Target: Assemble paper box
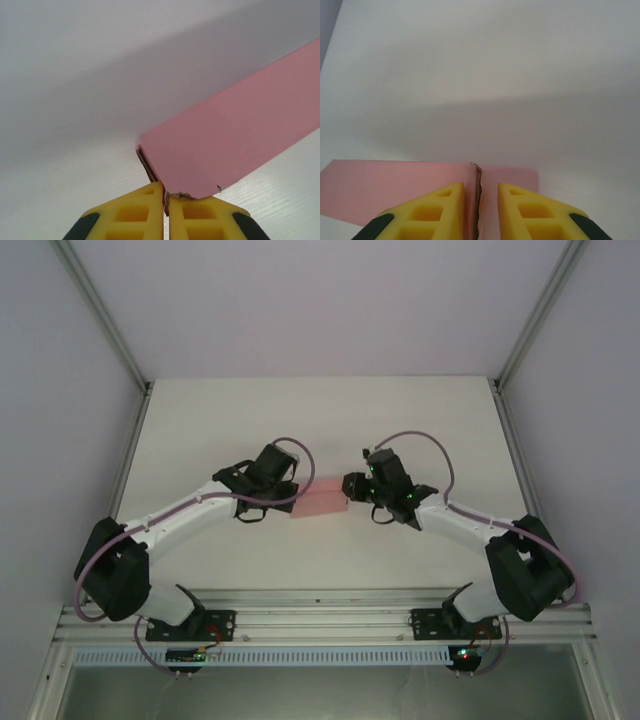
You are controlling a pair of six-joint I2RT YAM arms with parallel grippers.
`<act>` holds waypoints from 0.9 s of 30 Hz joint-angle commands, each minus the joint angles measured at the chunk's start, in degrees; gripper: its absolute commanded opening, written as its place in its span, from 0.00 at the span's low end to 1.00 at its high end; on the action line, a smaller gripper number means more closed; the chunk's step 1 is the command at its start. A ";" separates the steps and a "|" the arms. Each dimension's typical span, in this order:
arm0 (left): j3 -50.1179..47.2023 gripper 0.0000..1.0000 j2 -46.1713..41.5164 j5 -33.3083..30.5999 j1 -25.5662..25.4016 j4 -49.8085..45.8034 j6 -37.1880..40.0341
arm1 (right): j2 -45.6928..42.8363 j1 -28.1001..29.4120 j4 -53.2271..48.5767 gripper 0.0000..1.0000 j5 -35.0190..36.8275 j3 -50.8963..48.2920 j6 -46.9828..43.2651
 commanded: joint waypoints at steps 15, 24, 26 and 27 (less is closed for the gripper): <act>4.36 0.53 -4.80 5.69 -0.37 -7.36 1.63 | 0.21 2.69 -17.07 0.23 6.21 -1.82 1.42; 2.45 0.94 -10.04 8.09 4.10 -4.22 -4.85 | 0.90 3.46 -16.72 0.23 6.78 -1.67 2.01; 0.21 0.95 -9.12 12.88 7.54 -0.92 -7.28 | 1.00 3.44 -16.59 0.23 6.65 -1.61 2.00; -0.61 0.95 -8.42 14.73 9.04 0.87 -8.09 | 1.12 3.48 -16.64 0.23 6.64 -1.52 1.95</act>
